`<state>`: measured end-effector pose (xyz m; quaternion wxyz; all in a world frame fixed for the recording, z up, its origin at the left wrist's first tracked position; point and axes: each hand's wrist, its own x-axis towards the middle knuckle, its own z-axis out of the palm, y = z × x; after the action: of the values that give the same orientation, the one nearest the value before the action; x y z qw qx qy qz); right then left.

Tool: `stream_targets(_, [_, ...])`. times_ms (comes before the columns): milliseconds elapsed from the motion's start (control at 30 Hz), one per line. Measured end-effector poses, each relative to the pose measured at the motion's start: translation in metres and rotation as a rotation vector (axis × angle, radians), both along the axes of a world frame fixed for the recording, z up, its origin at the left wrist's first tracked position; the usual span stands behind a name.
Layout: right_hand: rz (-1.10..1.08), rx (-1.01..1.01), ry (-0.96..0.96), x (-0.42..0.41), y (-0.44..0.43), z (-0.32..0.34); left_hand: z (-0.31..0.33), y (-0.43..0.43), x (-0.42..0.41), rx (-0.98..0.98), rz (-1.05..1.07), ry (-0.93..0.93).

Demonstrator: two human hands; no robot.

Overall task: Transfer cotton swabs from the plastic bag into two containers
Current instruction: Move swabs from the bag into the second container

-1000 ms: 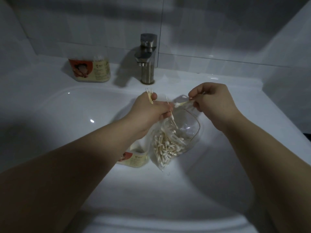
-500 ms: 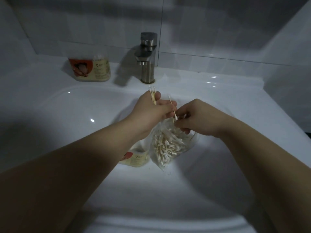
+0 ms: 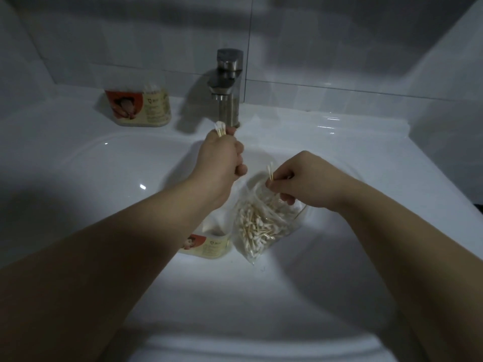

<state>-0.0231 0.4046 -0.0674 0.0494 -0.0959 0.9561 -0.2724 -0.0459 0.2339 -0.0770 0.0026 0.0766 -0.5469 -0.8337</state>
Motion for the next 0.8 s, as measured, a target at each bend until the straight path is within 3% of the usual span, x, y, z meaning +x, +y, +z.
stream_targets(67, [-0.022,-0.049,0.024,-0.001,0.002,0.001,0.002,-0.001,0.000,-0.051,-0.008,-0.026])
stream_targets(133, [-0.030,-0.087,0.046,-0.001,0.001,0.001,0.003,-0.001,0.004,-0.233,-0.067,-0.001])
stream_targets(267, [-0.026,-0.121,0.070,-0.002,0.000,0.000,-0.003,-0.003,0.012,-0.647,-0.232,0.240])
stream_targets(367, [-0.013,-0.145,0.089,-0.003,0.001,0.001,-0.012,-0.002,0.014,-0.762,-0.281,0.312])
stream_targets(567, [-0.002,-0.189,0.082,-0.003,-0.001,-0.001,-0.020,0.002,0.012,-0.693,-0.111,0.224])
stream_targets(800, [-0.071,-0.392,0.097,-0.004,0.001,0.004,-0.014,0.001,0.003,-0.554,-0.119,0.093])
